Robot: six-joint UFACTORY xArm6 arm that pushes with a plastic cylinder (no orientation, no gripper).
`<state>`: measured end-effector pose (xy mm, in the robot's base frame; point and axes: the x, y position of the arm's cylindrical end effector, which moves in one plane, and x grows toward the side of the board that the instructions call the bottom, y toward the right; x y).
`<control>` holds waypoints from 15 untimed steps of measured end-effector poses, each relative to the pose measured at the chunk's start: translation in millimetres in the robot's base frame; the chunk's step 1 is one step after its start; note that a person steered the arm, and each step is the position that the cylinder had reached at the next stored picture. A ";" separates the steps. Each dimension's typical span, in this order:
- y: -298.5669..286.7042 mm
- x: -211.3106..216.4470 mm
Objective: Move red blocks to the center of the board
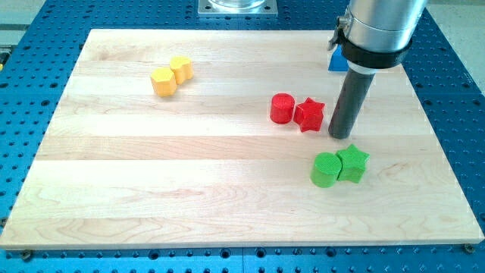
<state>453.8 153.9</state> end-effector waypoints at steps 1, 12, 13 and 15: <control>0.0 -0.5; -20.9 -51.0; -2.3 -51.0; 26.7 -47.4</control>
<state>406.4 180.6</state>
